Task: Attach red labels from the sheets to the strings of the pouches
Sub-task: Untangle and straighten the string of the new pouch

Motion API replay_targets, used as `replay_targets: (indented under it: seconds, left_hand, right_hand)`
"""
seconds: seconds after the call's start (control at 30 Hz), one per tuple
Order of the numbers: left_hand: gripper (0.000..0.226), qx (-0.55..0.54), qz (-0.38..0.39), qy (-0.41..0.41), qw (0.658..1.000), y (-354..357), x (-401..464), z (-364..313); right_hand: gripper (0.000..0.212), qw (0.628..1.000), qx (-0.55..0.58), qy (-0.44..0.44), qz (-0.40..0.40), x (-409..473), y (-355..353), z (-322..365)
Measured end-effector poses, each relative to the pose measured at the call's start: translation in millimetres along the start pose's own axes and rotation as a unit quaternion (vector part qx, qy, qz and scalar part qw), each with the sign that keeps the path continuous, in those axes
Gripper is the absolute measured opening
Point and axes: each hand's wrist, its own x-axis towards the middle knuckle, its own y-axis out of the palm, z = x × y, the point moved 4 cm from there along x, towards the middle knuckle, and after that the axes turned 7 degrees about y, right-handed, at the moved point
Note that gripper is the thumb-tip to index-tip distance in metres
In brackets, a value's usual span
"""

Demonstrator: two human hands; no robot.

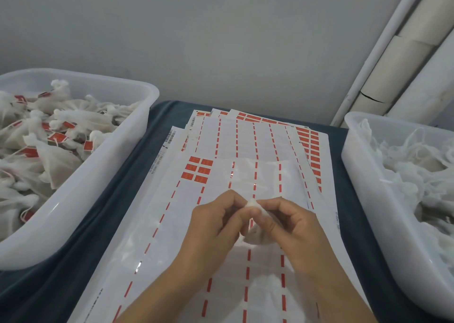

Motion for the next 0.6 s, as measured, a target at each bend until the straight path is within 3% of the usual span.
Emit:
replay_targets:
  seconds: [0.17,0.27,0.37,0.47,0.53,0.6]
  left_hand:
    - [0.023,0.084,-0.015,0.04,0.996,-0.5,-1.9,1.9]
    - [0.023,0.159,-0.007,0.102,0.982,0.5,-4.2,-1.4]
    - [0.015,0.146,0.001,0.107,0.983,0.4,-5.7,-5.1]
    - [0.026,-0.039,0.01,0.027,0.999,1.7,-3.7,-6.7]
    - [0.044,-0.237,0.003,-0.094,0.967,-0.1,-0.1,-1.2]
    - [0.047,-0.324,-0.003,-0.194,0.926,-1.7,0.9,8.9]
  right_hand:
    - [0.035,0.995,0.04,0.087,0.017,-0.7,4.6,-7.4]
    - [0.025,0.989,0.082,0.111,0.047,-3.5,5.5,-6.5]
    - [0.028,0.983,0.098,0.107,0.113,-7.2,5.6,0.5]
    - [0.03,0.973,0.101,0.097,0.185,-9.7,3.5,1.0]
    - [0.028,0.958,0.128,0.111,0.232,-11.4,7.6,-0.6]
    - [0.026,0.938,0.179,0.127,0.267,-12.3,15.3,-1.5]
